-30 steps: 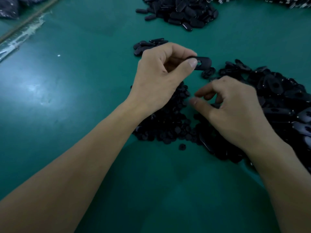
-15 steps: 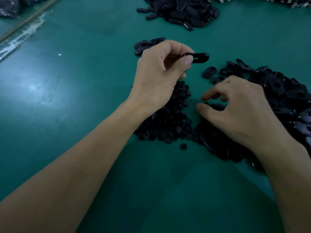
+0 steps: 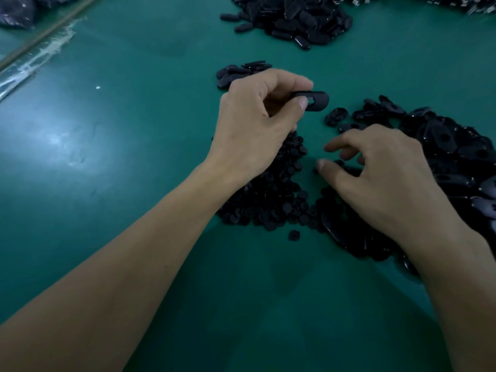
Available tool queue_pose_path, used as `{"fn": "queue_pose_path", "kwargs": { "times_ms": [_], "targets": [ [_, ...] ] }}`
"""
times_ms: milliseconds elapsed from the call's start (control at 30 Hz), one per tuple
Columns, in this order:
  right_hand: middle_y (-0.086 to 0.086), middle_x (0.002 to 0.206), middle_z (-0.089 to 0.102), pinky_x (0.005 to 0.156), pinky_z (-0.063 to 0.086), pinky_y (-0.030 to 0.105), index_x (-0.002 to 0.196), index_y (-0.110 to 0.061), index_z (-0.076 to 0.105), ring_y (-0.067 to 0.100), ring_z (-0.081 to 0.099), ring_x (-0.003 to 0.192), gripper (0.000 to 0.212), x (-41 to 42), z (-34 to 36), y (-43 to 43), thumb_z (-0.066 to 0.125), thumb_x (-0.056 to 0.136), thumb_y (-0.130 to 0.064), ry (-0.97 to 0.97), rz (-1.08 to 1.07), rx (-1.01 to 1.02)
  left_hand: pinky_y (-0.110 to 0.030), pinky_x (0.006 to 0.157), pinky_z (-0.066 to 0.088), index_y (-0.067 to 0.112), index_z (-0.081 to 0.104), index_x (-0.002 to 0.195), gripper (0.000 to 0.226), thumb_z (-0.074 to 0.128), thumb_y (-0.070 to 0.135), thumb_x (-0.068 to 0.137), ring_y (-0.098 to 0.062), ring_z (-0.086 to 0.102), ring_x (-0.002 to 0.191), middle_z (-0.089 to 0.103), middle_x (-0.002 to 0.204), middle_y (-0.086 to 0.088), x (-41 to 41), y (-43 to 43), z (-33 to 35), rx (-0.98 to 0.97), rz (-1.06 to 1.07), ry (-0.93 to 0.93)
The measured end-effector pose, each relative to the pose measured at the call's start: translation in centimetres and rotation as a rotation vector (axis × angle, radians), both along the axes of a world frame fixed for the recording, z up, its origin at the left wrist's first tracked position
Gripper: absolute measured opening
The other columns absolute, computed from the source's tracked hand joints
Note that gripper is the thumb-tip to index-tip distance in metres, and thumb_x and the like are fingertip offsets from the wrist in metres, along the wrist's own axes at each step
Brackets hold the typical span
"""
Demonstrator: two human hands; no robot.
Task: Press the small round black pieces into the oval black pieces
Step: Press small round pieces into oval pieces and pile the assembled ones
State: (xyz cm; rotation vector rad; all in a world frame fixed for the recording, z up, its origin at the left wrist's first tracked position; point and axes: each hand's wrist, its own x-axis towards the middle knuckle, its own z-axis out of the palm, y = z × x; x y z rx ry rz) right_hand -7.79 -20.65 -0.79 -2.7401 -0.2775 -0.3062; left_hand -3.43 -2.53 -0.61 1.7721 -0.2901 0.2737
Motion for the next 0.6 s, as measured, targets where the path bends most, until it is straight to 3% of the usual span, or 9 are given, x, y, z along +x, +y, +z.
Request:
{"fn": "queue_pose_path", "kwargs": {
  "times_ms": [100, 267, 467, 600],
  "targets": [
    [-0.002, 0.092, 0.056, 0.081, 0.039, 0.037, 0.112, -0.027, 0.071, 0.022, 0.049, 0.094, 0.043, -0.1, 0.0, 0.7, 0.058, 0.086, -0.057, 0.051, 0.062, -0.048, -0.045, 0.078, 0.062, 0.019, 0.073, 0.100, 0.016, 0.068, 0.006, 0.092, -0.020, 0.075, 0.079, 0.076, 0.088, 0.002, 0.0, 0.0, -0.1, 0.001, 0.014, 0.006],
    [-0.001, 0.089, 0.058, 0.079, 0.030, 0.031, 0.110, -0.024, 0.073, 0.019, 0.047, 0.092, 0.027, 0.0, -0.4, 0.7, 0.063, 0.092, -0.042, 0.009, 0.067, -0.033, -0.041, 0.079, 0.062, 0.020, 0.072, 0.101, 0.018, 0.070, 0.006, 0.092, -0.019, 0.075, 0.079, 0.076, 0.087, 0.004, 0.1, 0.0, 0.0, 0.002, 0.024, 0.008],
    [-0.003, 0.096, 0.048, 0.084, 0.033, 0.035, 0.132, -0.031, 0.062, 0.022, 0.046, 0.100, 0.057, -0.4, -0.2, 1.6, 0.046, 0.089, -0.065, 0.044, 0.059, -0.082, -0.039, 0.083, 0.061, 0.022, 0.072, 0.099, 0.019, 0.070, 0.005, 0.091, -0.014, 0.074, 0.084, 0.074, 0.087, 0.007, 0.0, 0.0, 0.2, 0.023, 0.024, 0.005],
    [-0.002, 0.092, 0.046, 0.083, 0.032, 0.038, 0.121, -0.033, 0.067, 0.023, 0.046, 0.099, 0.040, -0.4, -0.3, 1.9, 0.051, 0.092, -0.055, 0.046, 0.074, -0.060, -0.039, 0.081, 0.061, 0.022, 0.072, 0.098, 0.019, 0.071, 0.005, 0.091, -0.013, 0.074, 0.083, 0.074, 0.085, 0.009, 0.0, 0.0, 0.2, 0.040, 0.029, 0.010]
  ]
}}
